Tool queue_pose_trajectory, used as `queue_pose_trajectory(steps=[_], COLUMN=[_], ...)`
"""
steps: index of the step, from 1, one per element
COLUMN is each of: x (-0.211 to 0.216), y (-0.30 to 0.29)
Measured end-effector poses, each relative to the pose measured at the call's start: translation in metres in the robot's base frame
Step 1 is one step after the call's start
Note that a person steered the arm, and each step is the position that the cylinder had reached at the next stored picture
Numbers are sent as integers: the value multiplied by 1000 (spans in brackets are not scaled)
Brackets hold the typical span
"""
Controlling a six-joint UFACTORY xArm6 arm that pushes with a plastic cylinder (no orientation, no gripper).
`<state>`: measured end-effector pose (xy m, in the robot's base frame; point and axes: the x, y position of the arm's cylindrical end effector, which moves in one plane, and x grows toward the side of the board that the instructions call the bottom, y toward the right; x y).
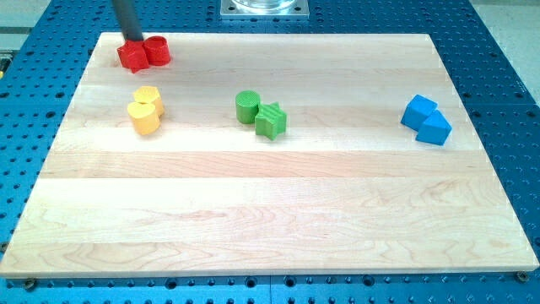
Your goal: Move the red star towards the top left corner of the board
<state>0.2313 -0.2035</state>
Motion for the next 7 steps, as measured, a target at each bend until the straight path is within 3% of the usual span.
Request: queue_pose_trajectory(steps=[1,2,3,4,7], x=[27,71,67,67,7], y=[37,118,84,-1,-4])
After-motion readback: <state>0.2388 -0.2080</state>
